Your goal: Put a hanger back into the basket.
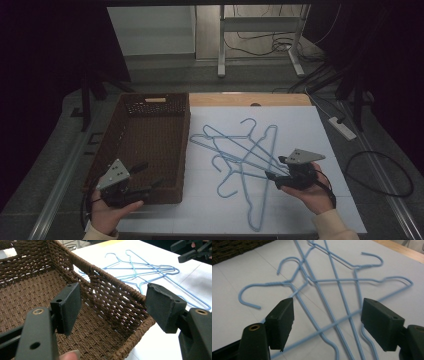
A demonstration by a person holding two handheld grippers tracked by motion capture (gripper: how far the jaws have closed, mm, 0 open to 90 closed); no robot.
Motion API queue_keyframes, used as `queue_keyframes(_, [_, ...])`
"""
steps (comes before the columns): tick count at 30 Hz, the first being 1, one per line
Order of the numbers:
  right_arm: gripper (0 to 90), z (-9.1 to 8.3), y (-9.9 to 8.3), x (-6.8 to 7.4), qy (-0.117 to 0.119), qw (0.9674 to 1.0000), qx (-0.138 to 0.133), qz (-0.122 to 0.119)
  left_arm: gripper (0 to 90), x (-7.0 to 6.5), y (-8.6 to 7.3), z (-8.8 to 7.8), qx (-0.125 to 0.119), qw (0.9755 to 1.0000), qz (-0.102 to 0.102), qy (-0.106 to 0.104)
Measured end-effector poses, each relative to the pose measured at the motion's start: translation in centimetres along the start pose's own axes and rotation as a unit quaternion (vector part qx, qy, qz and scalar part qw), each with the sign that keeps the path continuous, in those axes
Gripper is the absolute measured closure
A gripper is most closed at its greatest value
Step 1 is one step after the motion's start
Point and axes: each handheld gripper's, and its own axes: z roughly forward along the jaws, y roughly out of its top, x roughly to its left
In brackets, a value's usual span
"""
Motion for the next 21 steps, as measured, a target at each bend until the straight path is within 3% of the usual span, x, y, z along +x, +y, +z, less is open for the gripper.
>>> queue_keyframes(10, [30.0, 3.2, 3.3, 0.3, 0.030, 0.9981, 0.046, -0.026, 29.4, -0.1, 0.1, 0.0, -0.001, 1.0000, 0.001, -0.001])
queue_keyframes(21, [35.4, 6.9, 5.7, 0.8, 0.054, 0.9919, 0.103, -0.050, 29.4, -0.1, 0.1, 0.1, 0.001, 1.0000, 0.000, -0.003])
